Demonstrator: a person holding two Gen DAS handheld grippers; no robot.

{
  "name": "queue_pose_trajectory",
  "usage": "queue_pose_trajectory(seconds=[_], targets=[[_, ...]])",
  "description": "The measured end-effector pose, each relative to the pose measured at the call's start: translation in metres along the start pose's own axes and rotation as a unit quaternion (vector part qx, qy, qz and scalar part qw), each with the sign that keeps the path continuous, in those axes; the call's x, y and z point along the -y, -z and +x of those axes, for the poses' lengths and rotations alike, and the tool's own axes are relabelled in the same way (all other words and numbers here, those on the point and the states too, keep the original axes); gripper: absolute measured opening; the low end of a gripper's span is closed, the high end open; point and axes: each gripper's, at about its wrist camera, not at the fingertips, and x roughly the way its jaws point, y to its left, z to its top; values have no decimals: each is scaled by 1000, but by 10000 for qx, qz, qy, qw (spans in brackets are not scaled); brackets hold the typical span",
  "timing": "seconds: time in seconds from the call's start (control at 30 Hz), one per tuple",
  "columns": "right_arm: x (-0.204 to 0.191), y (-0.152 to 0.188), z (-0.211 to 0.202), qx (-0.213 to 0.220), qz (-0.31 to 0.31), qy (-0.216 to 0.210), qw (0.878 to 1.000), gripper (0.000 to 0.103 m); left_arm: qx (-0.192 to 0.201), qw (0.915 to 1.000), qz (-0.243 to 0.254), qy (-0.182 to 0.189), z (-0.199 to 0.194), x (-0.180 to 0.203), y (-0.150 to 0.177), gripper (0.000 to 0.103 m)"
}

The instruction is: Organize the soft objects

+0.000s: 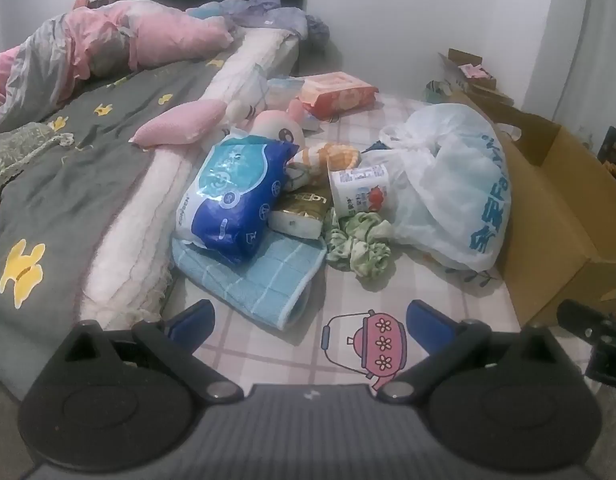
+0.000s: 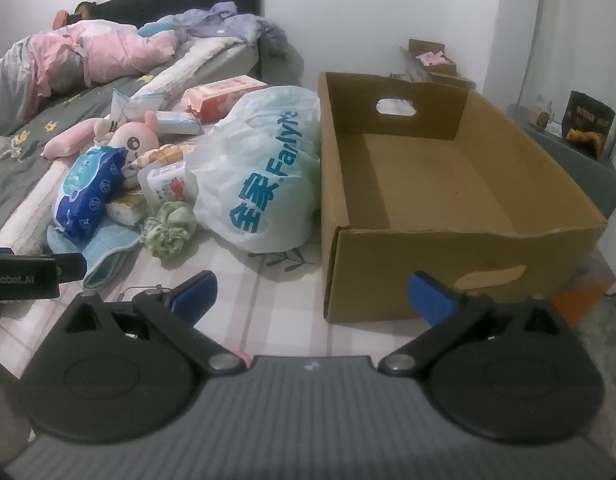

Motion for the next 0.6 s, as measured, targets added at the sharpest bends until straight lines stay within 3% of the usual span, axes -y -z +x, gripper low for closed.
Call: queue_pose_trajectory(seconds=[0.6], targets=[[1,-1,6,-54,-14,19,10000,102,27,10000,5,-7,7,2,0,102]])
